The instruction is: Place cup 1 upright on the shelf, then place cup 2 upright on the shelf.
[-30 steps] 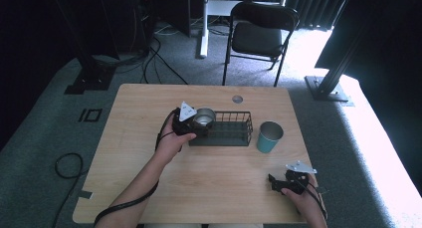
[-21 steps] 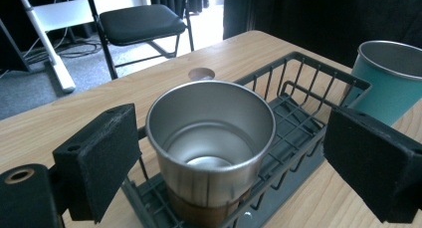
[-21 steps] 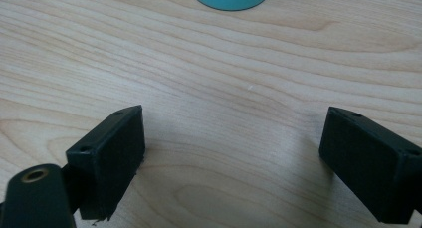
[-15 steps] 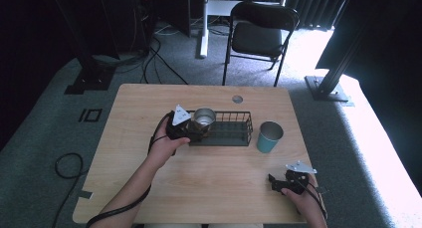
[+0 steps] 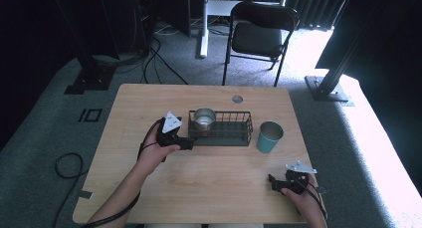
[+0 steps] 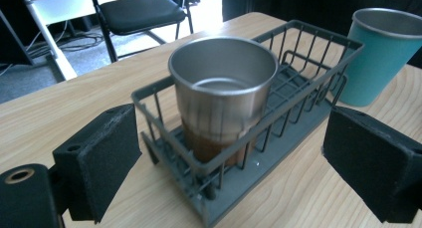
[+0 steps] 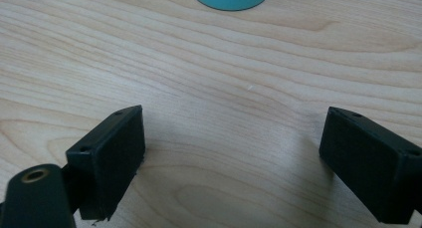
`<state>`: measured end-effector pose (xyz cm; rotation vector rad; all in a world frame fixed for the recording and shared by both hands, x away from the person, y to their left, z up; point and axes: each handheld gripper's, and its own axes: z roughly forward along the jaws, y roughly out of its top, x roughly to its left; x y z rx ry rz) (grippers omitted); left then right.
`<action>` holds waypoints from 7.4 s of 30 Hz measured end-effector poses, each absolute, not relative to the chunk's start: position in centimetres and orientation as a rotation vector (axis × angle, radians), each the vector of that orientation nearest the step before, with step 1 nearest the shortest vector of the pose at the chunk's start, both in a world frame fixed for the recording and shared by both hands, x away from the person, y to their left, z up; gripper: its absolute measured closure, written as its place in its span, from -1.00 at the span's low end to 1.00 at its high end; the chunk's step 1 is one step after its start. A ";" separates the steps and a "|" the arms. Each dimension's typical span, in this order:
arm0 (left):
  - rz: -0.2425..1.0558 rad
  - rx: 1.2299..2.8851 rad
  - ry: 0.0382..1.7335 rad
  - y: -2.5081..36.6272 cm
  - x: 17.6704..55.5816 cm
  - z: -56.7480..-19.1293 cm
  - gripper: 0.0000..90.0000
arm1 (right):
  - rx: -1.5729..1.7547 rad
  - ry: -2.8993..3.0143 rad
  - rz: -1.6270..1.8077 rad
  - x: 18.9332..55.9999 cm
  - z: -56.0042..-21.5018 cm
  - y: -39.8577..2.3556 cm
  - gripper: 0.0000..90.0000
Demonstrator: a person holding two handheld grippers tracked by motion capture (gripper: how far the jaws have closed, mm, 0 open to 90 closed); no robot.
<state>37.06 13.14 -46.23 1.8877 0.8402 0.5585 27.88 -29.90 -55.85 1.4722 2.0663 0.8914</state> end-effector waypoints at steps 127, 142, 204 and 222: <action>0.527 2.083 1.279 24.7 29.3 -55.6 -0.92 | 1.450 2.090 0.899 27.8 -55.8 -29.8 -0.77; 0.527 2.083 1.280 24.7 29.3 -55.6 -0.92 | 1.441 2.064 0.905 28.0 -55.4 -29.7 -0.77; 0.528 2.083 1.280 24.7 29.3 -55.6 -0.92 | 1.360 1.728 1.160 34.7 -52.0 -27.1 -0.77; 0.527 2.083 1.280 24.7 29.3 -55.6 -0.92 | 1.357 1.683 1.198 36.1 -52.3 -26.3 -0.77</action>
